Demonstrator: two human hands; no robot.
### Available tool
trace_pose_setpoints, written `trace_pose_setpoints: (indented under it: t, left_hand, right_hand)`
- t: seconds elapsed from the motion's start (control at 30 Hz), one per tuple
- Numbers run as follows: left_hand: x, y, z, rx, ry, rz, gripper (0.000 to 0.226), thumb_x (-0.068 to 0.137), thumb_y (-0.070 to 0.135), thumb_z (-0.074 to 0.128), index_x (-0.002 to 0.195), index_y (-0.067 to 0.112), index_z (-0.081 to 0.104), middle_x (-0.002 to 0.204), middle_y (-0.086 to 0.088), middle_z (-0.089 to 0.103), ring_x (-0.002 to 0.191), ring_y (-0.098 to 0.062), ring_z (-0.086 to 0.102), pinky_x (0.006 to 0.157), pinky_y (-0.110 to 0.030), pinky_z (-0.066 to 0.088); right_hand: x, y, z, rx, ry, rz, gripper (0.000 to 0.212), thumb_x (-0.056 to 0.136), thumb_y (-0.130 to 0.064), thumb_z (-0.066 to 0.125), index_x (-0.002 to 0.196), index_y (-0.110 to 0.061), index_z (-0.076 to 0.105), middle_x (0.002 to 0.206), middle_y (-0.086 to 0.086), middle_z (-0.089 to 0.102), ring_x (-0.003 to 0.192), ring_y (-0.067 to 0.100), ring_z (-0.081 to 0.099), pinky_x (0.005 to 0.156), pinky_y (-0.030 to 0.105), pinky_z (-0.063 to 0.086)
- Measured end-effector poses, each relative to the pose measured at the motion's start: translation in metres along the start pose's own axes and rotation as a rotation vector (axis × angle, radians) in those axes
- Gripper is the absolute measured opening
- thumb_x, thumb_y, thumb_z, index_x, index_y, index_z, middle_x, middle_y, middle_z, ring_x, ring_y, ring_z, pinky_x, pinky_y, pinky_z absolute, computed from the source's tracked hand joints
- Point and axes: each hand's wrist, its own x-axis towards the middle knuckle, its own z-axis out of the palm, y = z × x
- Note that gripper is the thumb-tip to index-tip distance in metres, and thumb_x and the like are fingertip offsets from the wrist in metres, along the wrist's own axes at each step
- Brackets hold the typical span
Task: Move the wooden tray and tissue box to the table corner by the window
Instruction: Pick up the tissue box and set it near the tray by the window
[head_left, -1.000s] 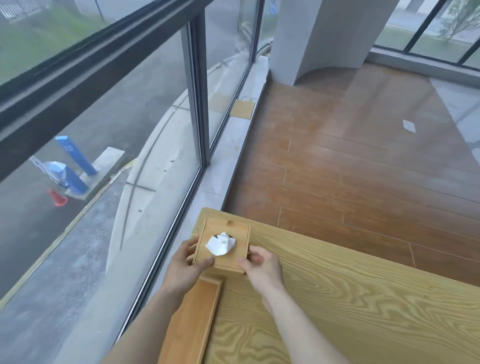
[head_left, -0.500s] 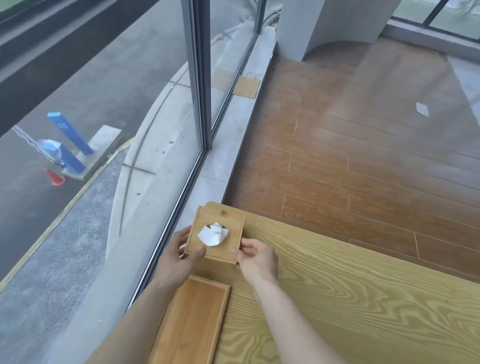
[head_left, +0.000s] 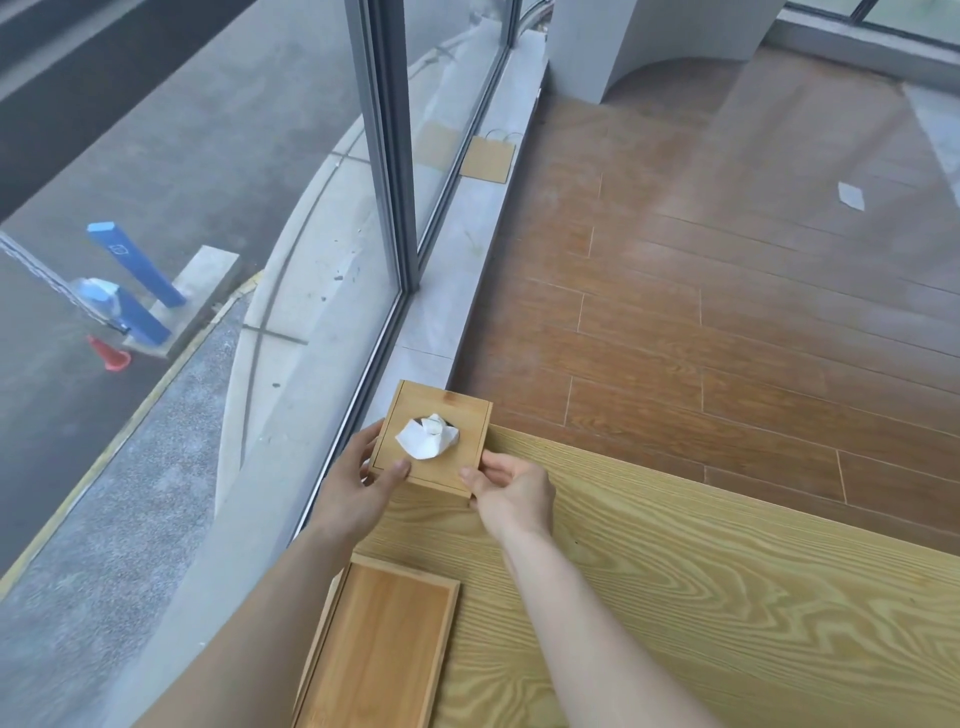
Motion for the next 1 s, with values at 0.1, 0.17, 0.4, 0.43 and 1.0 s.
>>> trace_pose_setpoints:
  t: [0.1, 0.17, 0.4, 0.43, 1.0]
  left_hand:
    - [0.003, 0.000, 0.000, 0.000, 0.002, -0.004, 0.055, 0.093, 0.027, 0.069, 0.141, 0.040, 0.046, 0.136, 0.002, 0.055, 0.109, -0.017, 0.061, 0.090, -0.030, 0.049]
    - [0.006, -0.001, 0.000, 0.006, 0.003, -0.010, 0.055, 0.092, 0.028, 0.069, 0.141, 0.040, 0.046, 0.137, 0.002, 0.056, 0.111, -0.017, 0.061, 0.094, -0.034, 0.050]
    - [0.008, 0.000, 0.000, 0.005, -0.004, 0.002, 0.053, 0.093, 0.025, 0.069, 0.139, 0.039, 0.048, 0.131, 0.002, 0.059, 0.105, -0.019, 0.064, 0.089, -0.030, 0.051]
    - [0.008, 0.000, 0.000, 0.007, -0.008, 0.005, 0.052, 0.093, 0.025, 0.069, 0.139, 0.039, 0.048, 0.131, 0.002, 0.059, 0.105, -0.019, 0.064, 0.086, -0.028, 0.050]
    - [-0.001, 0.008, 0.006, 0.322, 0.194, 0.001, 0.078, 0.086, 0.043, 0.073, 0.151, 0.031, 0.031, 0.151, -0.004, 0.044, 0.132, -0.027, 0.050, 0.102, -0.047, 0.046]
  right_hand:
    - [0.001, -0.002, 0.000, 0.000, 0.004, -0.004, 0.041, 0.080, -0.024, 0.089, 0.119, -0.018, 0.077, 0.101, -0.005, 0.081, 0.094, 0.017, 0.077, 0.092, 0.043, 0.063]
    - [0.001, -0.003, 0.000, -0.005, 0.002, -0.009, 0.041, 0.080, -0.024, 0.088, 0.119, -0.018, 0.077, 0.101, -0.006, 0.080, 0.094, 0.017, 0.077, 0.092, 0.043, 0.063]
    - [0.002, -0.006, 0.000, -0.033, -0.003, 0.008, 0.044, 0.080, -0.026, 0.089, 0.121, -0.017, 0.076, 0.103, -0.006, 0.080, 0.093, 0.019, 0.078, 0.092, 0.043, 0.063]
    - [0.002, -0.006, 0.000, -0.035, -0.002, 0.009, 0.044, 0.080, -0.026, 0.089, 0.121, -0.017, 0.076, 0.102, -0.006, 0.080, 0.093, 0.019, 0.078, 0.092, 0.043, 0.063]
    - [-0.033, -0.033, -0.033, -0.515, 0.030, -0.053, 0.098, 0.084, -0.069, 0.069, 0.163, -0.031, 0.025, 0.170, 0.005, 0.032, 0.154, 0.030, 0.033, 0.114, 0.045, 0.041]
